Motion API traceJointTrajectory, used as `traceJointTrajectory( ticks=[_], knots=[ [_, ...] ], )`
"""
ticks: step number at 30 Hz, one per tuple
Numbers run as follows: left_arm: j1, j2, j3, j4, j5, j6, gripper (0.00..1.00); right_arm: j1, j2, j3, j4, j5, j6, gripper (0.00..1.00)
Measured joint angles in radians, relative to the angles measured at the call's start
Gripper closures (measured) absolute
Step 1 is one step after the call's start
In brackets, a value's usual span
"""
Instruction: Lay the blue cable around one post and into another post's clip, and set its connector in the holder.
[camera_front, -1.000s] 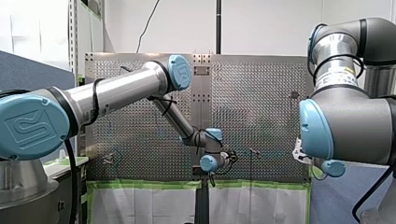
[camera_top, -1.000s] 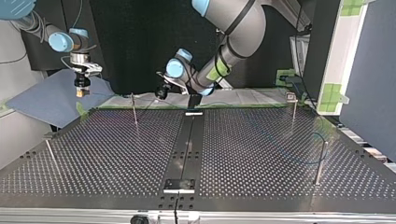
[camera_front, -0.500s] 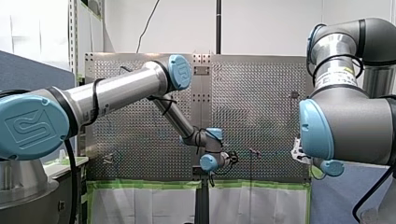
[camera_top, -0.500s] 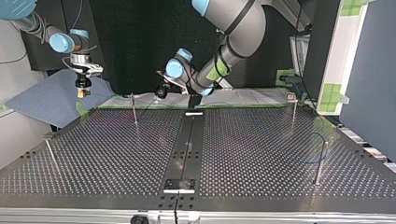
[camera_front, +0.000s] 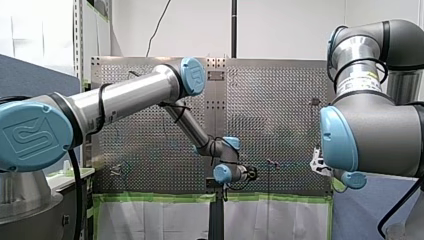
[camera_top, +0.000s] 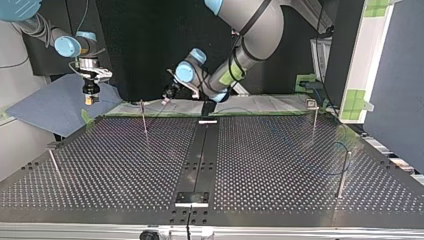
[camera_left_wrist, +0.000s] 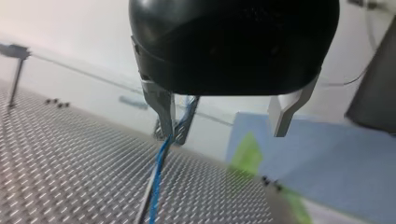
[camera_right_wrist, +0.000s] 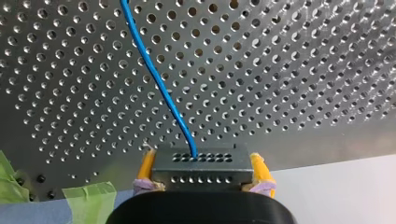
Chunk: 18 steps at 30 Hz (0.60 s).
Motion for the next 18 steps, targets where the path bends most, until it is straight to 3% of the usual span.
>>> traceJointTrajectory(
  ticks=[3, 10, 18],
  knots=[
    [-0.005, 0.018, -0.02, -0.022, 0.02, 0.027, 0.0, 0.002, 0.0, 0.0, 0.002, 0.0, -0.002, 1.0],
    [-0.012, 0.064, -0.084, -0.026, 0.008, 0.093, 0.0, 0.01, 0.001, 0.0, 0.006, 0.0, -0.001, 1.0],
    [-0.023, 0.08, -0.101, -0.027, 0.0, 0.147, 0.0, 0.013, 0.001, 0.0, 0.008, 0.0, 0.003, 1.0]
  ],
)
